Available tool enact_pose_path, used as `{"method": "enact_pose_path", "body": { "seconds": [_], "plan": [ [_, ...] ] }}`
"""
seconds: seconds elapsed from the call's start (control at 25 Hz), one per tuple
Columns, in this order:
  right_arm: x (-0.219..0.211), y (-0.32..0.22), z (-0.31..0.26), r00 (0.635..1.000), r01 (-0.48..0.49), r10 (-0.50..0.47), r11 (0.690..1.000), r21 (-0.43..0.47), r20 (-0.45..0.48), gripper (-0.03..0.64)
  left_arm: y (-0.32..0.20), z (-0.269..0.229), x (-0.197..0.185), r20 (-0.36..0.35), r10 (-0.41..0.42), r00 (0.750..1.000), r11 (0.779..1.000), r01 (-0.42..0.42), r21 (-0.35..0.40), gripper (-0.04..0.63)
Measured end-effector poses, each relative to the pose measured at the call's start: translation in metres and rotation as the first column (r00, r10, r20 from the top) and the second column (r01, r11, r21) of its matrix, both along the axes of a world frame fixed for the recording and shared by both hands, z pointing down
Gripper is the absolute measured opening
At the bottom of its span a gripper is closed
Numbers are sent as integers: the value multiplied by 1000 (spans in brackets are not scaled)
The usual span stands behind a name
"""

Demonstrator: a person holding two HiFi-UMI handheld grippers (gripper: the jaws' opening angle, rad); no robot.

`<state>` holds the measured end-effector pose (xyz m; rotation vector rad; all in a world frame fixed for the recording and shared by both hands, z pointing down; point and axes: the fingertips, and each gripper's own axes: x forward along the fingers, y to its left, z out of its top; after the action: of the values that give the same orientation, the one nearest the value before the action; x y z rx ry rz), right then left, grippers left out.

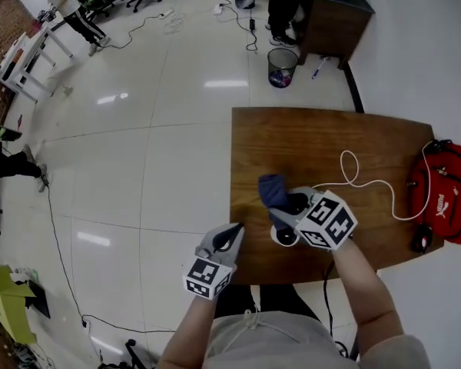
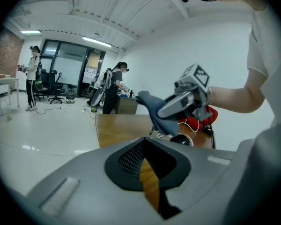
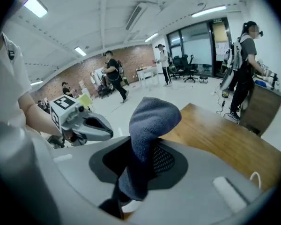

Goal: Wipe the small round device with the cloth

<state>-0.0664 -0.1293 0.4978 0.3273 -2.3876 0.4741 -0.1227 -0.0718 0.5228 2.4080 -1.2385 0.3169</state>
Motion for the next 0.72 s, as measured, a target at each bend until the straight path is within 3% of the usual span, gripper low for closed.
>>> {"method": "enact_pose_path", "body": {
  "seconds": [0.16,0.44,0.72],
  "plan": [
    [-1,55,-21,987,-90,96,995,-47,128,103,-1,-8,-5,-4,-30,1000,999,30,15,6],
    [3,108,35,960,-238,255,961,-141,118,103,9,9,5,-14,-33,999,999,32,-7,6],
    [10,121,74,918,-334,384,885,-324,101,101,23,32,23,-27,-26,999,998,24,-54,6]
  ]
}}
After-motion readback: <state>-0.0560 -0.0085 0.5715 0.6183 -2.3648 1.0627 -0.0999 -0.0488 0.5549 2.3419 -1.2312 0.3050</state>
